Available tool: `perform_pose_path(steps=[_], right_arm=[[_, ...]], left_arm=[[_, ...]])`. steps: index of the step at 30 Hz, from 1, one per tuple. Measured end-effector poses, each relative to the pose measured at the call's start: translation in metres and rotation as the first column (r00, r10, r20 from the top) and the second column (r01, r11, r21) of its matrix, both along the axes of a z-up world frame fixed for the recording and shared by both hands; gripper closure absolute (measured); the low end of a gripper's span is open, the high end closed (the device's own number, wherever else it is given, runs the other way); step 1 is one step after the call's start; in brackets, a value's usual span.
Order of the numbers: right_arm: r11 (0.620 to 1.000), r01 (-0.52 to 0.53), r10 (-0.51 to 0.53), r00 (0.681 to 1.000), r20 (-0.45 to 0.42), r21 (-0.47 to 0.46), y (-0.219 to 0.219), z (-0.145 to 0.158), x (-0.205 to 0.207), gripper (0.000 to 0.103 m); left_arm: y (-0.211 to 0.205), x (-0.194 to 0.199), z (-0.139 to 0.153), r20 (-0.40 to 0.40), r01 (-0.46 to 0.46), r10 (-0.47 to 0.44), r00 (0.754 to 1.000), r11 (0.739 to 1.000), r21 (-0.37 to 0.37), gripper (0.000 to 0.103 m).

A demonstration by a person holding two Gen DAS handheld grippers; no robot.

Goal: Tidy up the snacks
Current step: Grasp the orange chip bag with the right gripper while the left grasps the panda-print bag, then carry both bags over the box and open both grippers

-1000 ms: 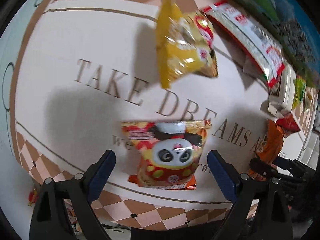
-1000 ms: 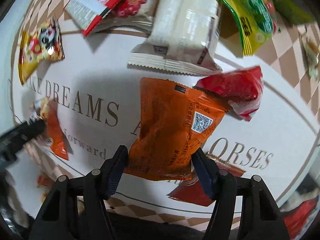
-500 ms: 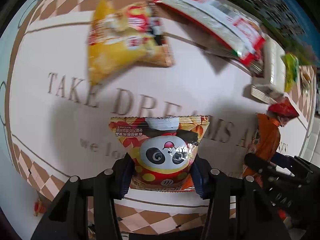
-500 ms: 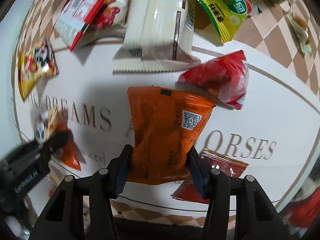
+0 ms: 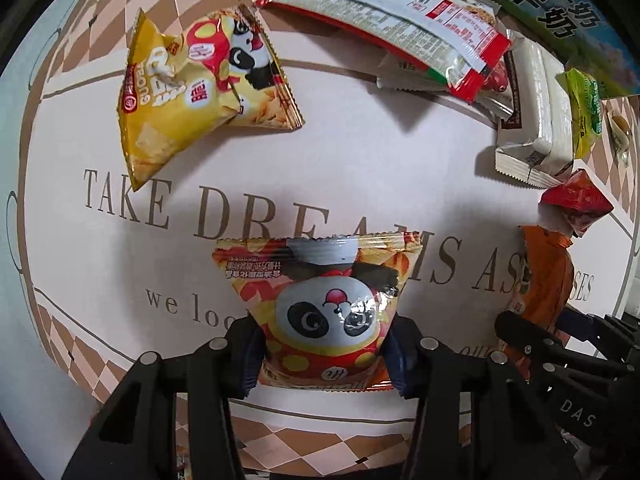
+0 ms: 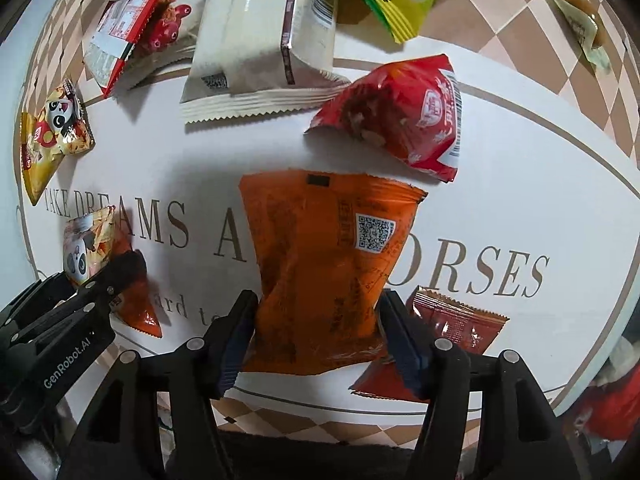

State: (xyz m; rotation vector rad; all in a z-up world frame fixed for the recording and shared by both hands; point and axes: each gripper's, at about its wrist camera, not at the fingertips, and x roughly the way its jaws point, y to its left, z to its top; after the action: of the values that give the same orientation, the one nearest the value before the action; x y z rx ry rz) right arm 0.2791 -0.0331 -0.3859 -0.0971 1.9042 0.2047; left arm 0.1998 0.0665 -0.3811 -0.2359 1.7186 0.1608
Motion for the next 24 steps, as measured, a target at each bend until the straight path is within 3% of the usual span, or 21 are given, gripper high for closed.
perform_pose_path(steps=[2,9,18,24], right_arm=[[1.000,-0.003,0.003,1.000,0.027,-0.006,-0.002,0.001,0.001,0.046],[0.999,-0.005,0.002,0.998,0.061,0.050,-0.013,0.023,-0.010,0.052],[0.981,-0.013,-0.016,0.989,0.148,0.196,-0.048,0.105,-0.008,0.053],[0.956,0.009,-0.081,0.968,0.236,0.293,-0.076,0.169,0.045,0.053]], left_arm=[[-0.005,0.008,0.002,0.009,0.009,-0.009,1.000,1.000,0.006,0.059],[-0.030,0.014,0.039,0.090,0.027,-0.027,0.996,1.000,0.000,0.060],[-0.048,0.040,0.127,0.264,0.060,-0.047,0.963,0.997,-0.043,0.061],[-0.031,0.085,0.195,0.377,0.105,-0.065,0.924,0.991,-0.087,0.061]])
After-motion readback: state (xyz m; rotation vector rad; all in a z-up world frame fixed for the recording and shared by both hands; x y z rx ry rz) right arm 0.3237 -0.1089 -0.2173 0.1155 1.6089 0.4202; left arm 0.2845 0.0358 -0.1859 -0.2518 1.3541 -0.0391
